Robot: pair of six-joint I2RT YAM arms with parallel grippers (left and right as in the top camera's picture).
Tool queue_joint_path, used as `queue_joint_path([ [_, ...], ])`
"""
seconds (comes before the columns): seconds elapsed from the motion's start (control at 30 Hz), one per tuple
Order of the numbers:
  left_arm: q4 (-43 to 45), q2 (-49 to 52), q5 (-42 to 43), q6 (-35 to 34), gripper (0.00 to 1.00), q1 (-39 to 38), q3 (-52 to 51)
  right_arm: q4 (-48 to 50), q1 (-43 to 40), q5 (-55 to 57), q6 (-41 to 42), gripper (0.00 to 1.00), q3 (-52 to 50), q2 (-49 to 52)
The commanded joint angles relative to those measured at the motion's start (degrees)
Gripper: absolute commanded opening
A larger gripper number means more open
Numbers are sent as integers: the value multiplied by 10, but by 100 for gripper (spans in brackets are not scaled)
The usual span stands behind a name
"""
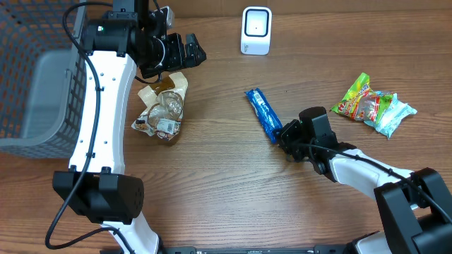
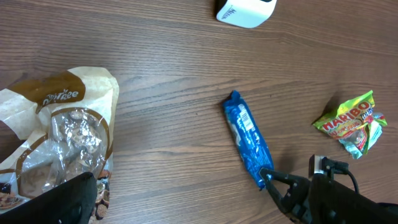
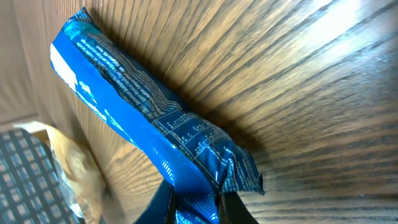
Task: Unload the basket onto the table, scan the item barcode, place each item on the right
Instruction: 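Lift the blue packet up to the white scanner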
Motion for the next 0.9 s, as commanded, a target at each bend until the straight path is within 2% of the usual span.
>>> queue_joint_path([
  [0.0,0,-9,-4,9,100,3,6,-4,1,-28,-71,4,25,-4],
  [0.17,0,-9,-4,9,100,3,6,-123,1,-28,-186,4,100,-10],
  [0.27,0,-9,-4,9,100,3,6,-238,1,7,-278,4,174,-11],
  [0.4,0,-9,-4,9,100,3,6,-407,9,144,-389,4,283,-11],
  [0.53,0,-9,-4,9,100,3,6,-518,27,303,-458,4,370,-11],
  [0.7,0,-9,-4,9,99,3,6,-574,61,470,-521,4,418,-11],
  [0.87,0,-9,-4,9,100,3,6,-539,106,637,-579,4,418,-9],
])
